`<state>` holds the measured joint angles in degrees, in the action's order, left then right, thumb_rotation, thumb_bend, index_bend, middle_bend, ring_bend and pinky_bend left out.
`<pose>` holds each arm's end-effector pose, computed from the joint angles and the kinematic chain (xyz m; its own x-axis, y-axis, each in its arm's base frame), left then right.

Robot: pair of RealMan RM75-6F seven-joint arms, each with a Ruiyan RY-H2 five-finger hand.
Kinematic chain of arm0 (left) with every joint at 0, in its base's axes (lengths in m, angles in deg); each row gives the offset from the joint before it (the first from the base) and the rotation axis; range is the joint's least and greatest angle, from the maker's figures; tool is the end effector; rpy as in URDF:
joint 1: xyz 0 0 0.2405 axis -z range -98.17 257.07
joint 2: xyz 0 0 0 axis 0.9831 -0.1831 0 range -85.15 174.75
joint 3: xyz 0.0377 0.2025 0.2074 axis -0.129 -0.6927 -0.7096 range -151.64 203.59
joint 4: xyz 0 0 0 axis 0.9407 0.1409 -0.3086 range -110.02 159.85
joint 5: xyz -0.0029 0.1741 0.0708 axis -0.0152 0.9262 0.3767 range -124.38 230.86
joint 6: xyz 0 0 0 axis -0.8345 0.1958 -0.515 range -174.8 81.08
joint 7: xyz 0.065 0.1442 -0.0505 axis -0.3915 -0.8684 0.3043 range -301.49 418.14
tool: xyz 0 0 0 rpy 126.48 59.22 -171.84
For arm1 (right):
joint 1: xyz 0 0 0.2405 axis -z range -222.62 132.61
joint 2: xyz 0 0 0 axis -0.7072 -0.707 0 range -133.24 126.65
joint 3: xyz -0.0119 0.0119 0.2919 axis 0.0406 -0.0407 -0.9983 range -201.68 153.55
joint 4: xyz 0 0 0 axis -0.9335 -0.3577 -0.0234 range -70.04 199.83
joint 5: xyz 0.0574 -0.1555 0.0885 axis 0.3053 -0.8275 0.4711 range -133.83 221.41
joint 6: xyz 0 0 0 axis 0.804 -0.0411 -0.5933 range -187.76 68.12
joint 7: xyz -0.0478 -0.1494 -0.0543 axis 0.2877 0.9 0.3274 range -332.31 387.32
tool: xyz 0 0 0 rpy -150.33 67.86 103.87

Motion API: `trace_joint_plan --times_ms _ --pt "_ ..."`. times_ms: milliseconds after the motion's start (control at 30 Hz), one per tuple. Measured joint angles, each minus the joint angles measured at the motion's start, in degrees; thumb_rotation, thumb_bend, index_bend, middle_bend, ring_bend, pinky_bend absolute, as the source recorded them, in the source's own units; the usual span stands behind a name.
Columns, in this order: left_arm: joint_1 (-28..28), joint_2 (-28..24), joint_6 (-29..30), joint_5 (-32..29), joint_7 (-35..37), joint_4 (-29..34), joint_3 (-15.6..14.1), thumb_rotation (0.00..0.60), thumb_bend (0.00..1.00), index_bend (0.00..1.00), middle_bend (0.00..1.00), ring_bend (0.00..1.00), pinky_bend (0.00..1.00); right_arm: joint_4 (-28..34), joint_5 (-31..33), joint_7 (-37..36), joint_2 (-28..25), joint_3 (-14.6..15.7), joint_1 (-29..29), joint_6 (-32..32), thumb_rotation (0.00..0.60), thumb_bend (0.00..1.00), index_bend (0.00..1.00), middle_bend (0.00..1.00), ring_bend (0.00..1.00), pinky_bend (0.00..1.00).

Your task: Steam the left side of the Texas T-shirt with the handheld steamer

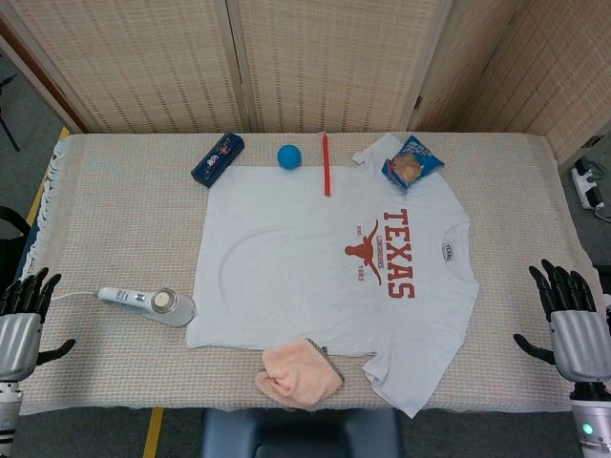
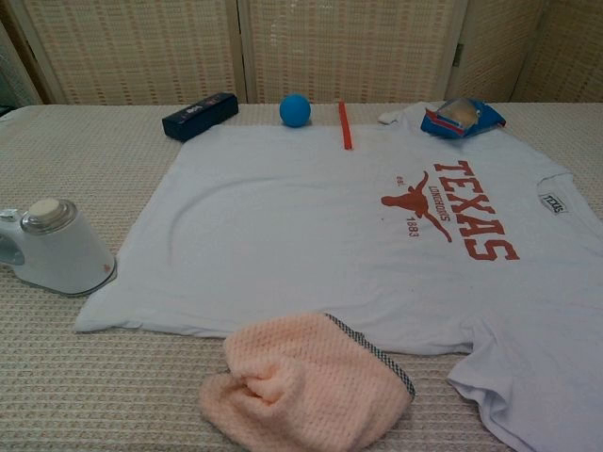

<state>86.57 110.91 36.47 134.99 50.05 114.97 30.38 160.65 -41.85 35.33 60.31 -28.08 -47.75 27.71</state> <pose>-0.3424 0.2229 0.1909 0.5186 -0.0059 0.8550 0.8547 0.0302 -0.5182 -0.3282 -0.1945 0.2032 0.4721 0.0398 0.8807 -0.8815 0.0298 0.4712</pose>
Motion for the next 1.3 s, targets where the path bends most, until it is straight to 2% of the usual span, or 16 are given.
trace_joint_plan --times_ms 467,667,1000,1133,1300 --pt "-0.13 -0.42 -0.76 -0.62 1.77 -0.38 -0.27 0.600 0.03 0.09 0.07 0.03 0.10 0.74 -0.92 -0.47 -1.44 0.12 1.10 1.97 0.600 0.00 0.00 0.00 0.00 0.00" --pt "1.51 -0.74 -2.05 0.52 3.67 -0.67 0.24 0.600 0.04 0.11 0.08 0.04 0.10 1.32 -1.24 -0.61 -3.29 -0.28 0.92 1.96 0.600 0.00 0.00 0.00 0.00 0.00" --pt "8.03 -0.45 -11.24 1.09 7.30 -1.22 1.45 0.600 0.11 0.20 0.21 0.14 0.13 2.02 -1.55 -1.25 -4.86 -0.90 0.07 1.22 0.600 0.00 0.00 0.00 0.00 0.00" --pt "10.88 0.72 -14.98 0.96 6.23 -1.92 1.51 0.600 0.13 0.23 0.24 0.17 0.17 2.01 -1.29 -1.78 -5.26 -0.97 0.28 1.41 0.600 0.00 0.00 0.00 0.00 0.00" --pt "13.86 3.48 -18.75 0.01 4.69 -4.22 1.62 0.600 0.17 0.28 0.29 0.22 0.18 1.70 -1.19 -2.18 -5.39 -0.84 0.56 1.59 0.600 0.00 0.00 0.00 0.00 0.00"
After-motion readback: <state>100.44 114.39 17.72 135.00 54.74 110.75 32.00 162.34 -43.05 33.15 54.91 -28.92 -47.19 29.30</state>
